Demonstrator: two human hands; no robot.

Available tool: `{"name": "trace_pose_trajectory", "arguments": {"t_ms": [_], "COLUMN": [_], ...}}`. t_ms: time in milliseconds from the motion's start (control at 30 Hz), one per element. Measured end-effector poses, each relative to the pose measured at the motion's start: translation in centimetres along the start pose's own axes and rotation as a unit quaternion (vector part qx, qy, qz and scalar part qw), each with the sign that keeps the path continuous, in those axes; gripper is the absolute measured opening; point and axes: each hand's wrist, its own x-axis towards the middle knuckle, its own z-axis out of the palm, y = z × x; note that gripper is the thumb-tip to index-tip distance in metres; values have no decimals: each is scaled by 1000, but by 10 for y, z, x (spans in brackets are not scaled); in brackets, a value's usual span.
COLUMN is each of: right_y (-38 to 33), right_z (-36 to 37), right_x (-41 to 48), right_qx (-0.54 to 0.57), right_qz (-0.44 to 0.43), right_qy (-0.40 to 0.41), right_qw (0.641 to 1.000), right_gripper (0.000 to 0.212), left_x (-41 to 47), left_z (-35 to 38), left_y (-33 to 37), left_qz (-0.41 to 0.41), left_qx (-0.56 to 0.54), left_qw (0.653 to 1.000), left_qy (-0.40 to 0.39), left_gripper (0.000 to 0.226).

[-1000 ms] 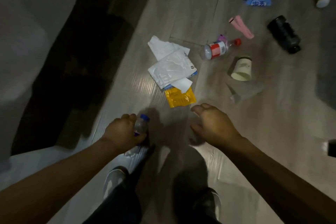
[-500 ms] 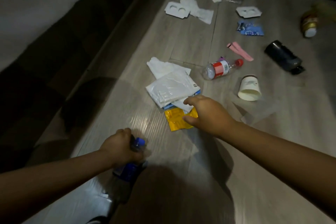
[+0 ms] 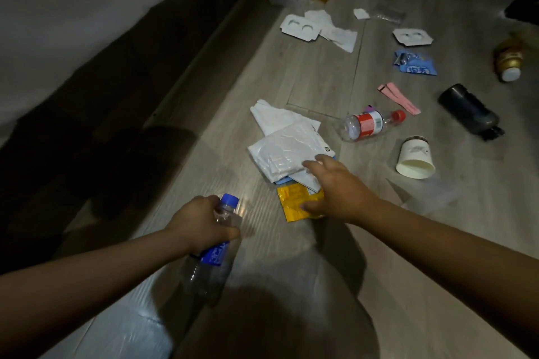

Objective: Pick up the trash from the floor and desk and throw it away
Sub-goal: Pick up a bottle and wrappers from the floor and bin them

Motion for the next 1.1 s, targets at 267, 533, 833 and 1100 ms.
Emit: {"name": "trace_pose_trajectory", "arguments": {"t_ms": [267, 533, 833, 1100], "right_y": [18, 35, 42, 38], "right_z": [17, 38, 47, 51], "right_x": [57, 97, 121, 133], "right_qx": [-172, -228, -174, -97], "right_qz": [-60, -65, -51, -59], "right_qy": [-77, -79, 29, -3], "right_qw": [980, 968, 983, 994], "right_gripper": [139, 146, 121, 133], "left_x": [6, 15, 31, 42], "left_z": [-14, -17, -23, -21], "left_y": [-5, -5, -6, -5], "left_qz": [-24, -26, -27, -18], "left_qx": [-9, -14, -42, -49], "left_qw": [999, 999, 998, 998], "left_qy": [42, 36, 27, 31], "left_gripper": [43, 51, 44, 39]}}
